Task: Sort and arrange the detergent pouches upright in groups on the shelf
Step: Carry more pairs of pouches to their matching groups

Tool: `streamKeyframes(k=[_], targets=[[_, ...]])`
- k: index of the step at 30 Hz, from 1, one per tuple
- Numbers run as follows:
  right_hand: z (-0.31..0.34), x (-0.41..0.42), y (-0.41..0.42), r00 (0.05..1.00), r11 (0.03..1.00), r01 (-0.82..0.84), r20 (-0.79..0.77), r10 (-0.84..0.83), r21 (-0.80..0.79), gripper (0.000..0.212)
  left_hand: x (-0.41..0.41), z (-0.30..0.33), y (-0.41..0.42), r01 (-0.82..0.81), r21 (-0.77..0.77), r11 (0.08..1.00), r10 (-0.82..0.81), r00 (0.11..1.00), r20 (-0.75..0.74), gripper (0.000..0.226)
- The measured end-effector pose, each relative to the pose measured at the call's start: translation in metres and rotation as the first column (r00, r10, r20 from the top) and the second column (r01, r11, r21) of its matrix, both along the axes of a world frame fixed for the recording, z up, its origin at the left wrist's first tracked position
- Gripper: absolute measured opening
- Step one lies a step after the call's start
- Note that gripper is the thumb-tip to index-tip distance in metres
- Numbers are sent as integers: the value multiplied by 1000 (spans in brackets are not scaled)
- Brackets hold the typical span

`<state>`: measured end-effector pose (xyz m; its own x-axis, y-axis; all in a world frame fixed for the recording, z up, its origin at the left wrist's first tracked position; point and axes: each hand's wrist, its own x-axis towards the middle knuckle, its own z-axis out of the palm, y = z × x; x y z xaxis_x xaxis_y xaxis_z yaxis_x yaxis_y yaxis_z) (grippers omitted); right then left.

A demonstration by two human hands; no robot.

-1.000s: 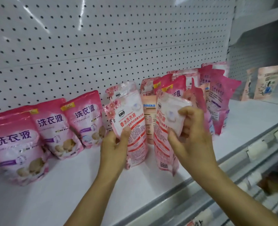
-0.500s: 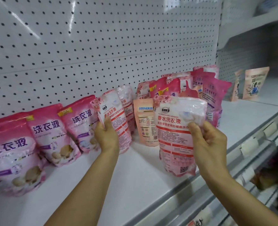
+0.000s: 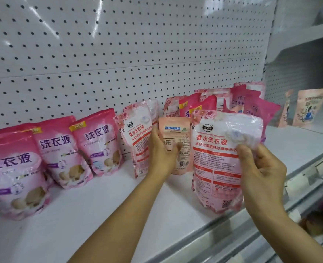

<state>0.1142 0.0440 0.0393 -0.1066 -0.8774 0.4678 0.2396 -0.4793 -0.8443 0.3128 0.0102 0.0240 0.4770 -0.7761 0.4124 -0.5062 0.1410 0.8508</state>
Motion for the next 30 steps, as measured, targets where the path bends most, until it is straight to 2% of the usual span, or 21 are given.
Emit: streamKeyframes(k=[2, 3, 6, 9, 13, 18, 20, 22, 24, 26, 27, 28, 29, 30], targets=[[-1, -2, -2, 1000, 1000, -9, 4, 9, 3, 18, 4, -5, -11, 12, 90, 996, 15, 957, -291, 73], [-1, -2, -3, 1000, 1000, -10, 2, 10, 3, 19, 6, -8, -14, 17, 95, 995, 18, 937, -349, 65], [-4, 1, -5, 1000, 1000, -22, -18, 22, 1, 18, 5, -14, -5, 15, 91, 996, 15, 947, -321, 23], [-5, 14, -5, 998, 998, -65, -23, 65, -16, 21, 12, -15, 19, -68, 3, 998, 66, 956, -285, 8], [-6, 48, -14, 994, 994, -108, 0, 108, -5, 20, 28, -1, 49, -186, -141, 972, 122, 920, -371, 14], [-5, 85, -28, 991, 992, -122, 53, 122, 4, 20, 39, 7, 68, -260, -182, 948, 164, 892, -422, 16], [-10, 89, -31, 989, 991, -134, -68, 133, -9, 15, 38, 5, 72, -262, -190, 946, 154, 881, -447, 15], [-17, 81, -28, 966, 988, -147, -222, 133, -47, 28, 35, 1, 74, -253, -180, 951, 147, 878, -455, 18], [-26, 61, -19, 965, 980, -87, -260, 38, -180, 38, 29, -2, 77, -236, -186, 954, 124, 874, -470, 22], [-34, 37, -7, 950, 935, 115, -237, -202, -337, 37, 19, -3, 81, -198, -212, 957, 65, 858, -510, 24], [-37, 27, -5, 936, 921, 215, -199, -289, -326, 40, 13, -3, 82, -173, -221, 960, 31, 849, -528, 21], [-38, 21, -7, 934, 934, 262, -182, -308, -242, 44, 6, -4, 83, -142, -224, 964, -1, 843, -538, 17], [-39, 19, -14, 931, 956, 268, -221, -289, -120, 48, -1, -4, 84, -104, -220, 970, -33, 841, -541, 17], [-41, 19, -22, 906, 962, 272, -334, -261, -15, 51, -7, -5, 84, -60, -214, 975, -68, 837, -543, 18]])
